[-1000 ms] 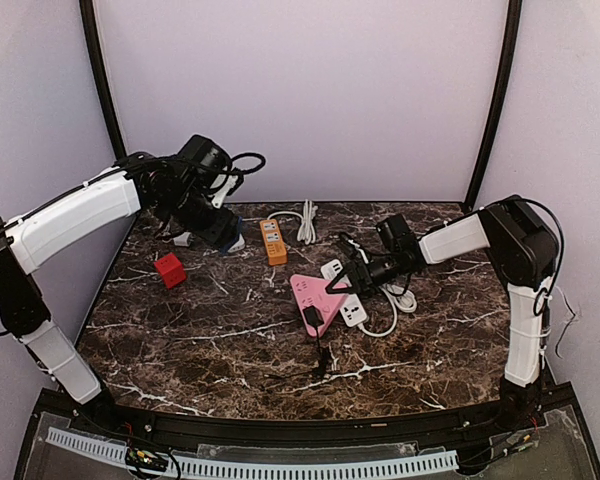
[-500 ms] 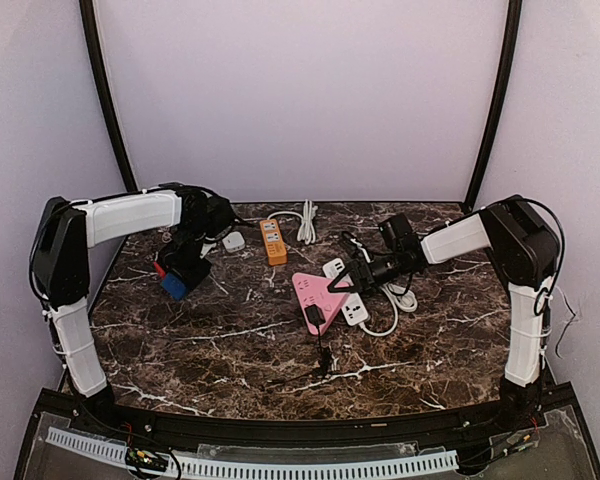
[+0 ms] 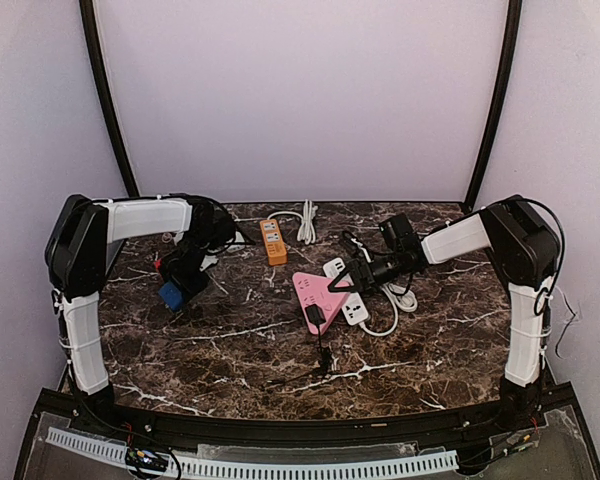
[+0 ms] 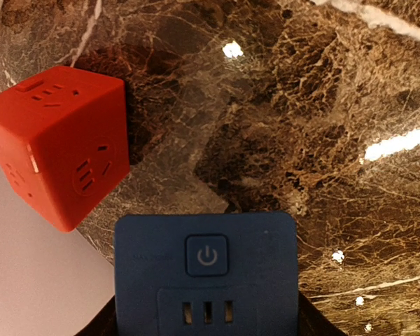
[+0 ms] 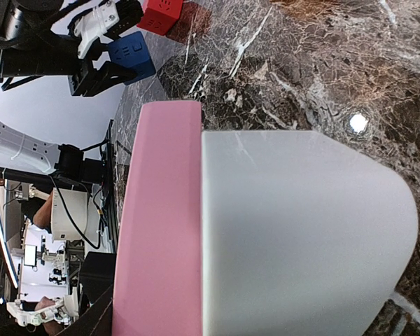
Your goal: Pull the plug off the socket
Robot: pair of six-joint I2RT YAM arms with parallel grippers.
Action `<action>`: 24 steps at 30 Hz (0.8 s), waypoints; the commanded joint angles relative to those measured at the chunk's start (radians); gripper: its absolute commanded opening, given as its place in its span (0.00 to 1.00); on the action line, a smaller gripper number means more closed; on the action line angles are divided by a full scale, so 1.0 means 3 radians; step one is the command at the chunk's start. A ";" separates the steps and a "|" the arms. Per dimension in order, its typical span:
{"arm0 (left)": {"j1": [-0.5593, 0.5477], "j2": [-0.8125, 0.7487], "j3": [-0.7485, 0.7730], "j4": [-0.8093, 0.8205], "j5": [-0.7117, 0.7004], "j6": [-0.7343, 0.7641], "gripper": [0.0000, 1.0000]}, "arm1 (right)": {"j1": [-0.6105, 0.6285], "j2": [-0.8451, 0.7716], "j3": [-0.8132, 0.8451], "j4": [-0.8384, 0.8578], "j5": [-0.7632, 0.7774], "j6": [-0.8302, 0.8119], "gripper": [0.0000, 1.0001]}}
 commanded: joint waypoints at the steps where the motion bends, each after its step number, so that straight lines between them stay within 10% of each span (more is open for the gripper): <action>1: 0.0030 0.0086 -0.0060 -0.0104 -0.0012 0.0112 0.32 | -0.0031 -0.0151 -0.0040 0.0166 -0.0078 -0.0018 0.00; 15: 0.0025 0.0000 0.0067 -0.0052 0.0159 0.0178 0.95 | -0.0036 -0.0153 -0.0034 0.0192 -0.0069 0.0025 0.00; 24: 0.0021 -0.0364 0.0092 0.0124 0.0151 0.0158 0.99 | -0.0036 -0.0178 -0.0078 0.0210 -0.0038 0.0030 0.00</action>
